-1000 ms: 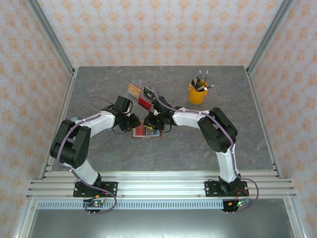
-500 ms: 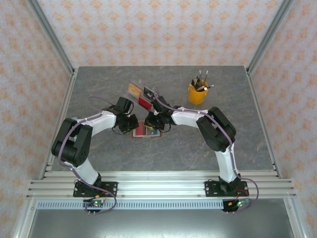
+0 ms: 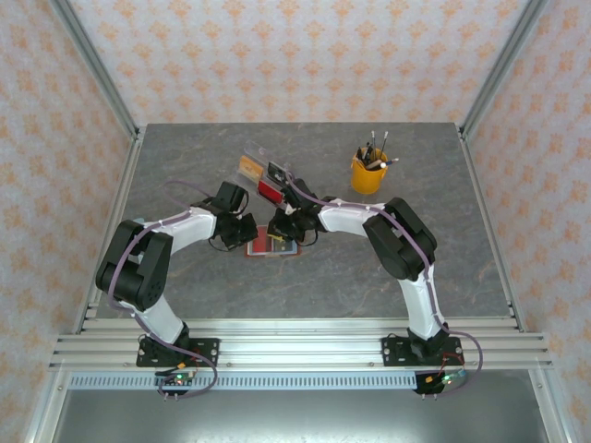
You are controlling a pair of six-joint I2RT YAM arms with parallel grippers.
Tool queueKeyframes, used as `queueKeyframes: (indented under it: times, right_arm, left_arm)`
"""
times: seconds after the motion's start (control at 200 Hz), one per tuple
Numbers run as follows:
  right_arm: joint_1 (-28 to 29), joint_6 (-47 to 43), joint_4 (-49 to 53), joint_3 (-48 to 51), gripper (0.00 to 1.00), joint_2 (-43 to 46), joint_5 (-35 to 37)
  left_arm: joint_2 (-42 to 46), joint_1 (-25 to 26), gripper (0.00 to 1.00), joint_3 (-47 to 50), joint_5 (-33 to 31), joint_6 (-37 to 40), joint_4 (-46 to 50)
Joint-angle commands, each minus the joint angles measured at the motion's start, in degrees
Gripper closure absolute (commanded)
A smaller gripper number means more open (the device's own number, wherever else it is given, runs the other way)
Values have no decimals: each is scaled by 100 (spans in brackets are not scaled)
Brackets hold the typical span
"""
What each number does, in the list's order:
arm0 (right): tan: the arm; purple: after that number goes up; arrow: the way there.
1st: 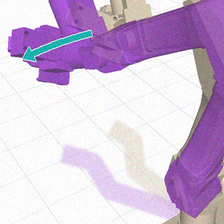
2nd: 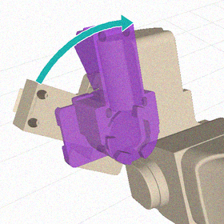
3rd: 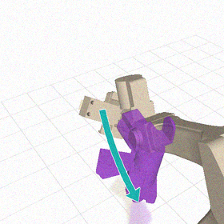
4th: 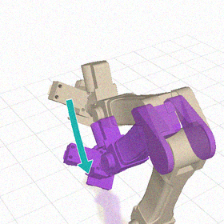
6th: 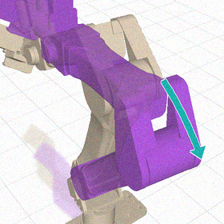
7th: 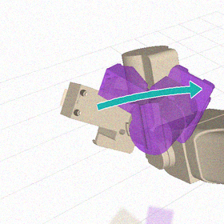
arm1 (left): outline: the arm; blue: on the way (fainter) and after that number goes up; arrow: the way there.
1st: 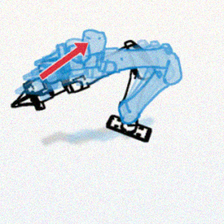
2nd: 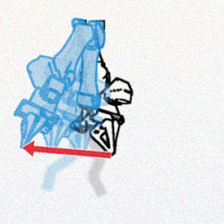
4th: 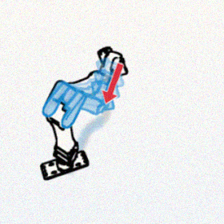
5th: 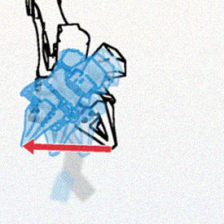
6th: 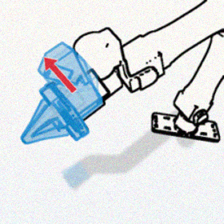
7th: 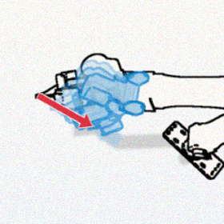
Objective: Take the credit cards out of the card holder
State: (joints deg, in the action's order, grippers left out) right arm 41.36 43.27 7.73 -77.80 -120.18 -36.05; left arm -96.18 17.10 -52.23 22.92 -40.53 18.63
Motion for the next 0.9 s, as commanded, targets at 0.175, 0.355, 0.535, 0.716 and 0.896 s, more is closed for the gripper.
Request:
queueKeyframes:
  times: [0.175, 0.355, 0.535, 0.716, 0.896]
  right_arm:
    - [4, -203, 5, 70, 94, 37, -6]
    - [-91, -497, 336, 175, 96, 253, 245]
    - [-206, -678, 494, 376, 95, 444, 407]
    - [-234, -734, 423, 440, 95, 504, 289]
    - [-243, -803, 277, 561, 97, 699, 262]
  left_arm:
    - [-100, -3, 91, 225, -313, -73, 123]
    - [-19, -5, 90, 228, -384, -95, 180]
    - [11, -5, 90, 228, -364, -77, 204]
    - [30, -5, 90, 98, -145, -42, 183]
    - [158, -5, 90, -52, -208, -7, 319]
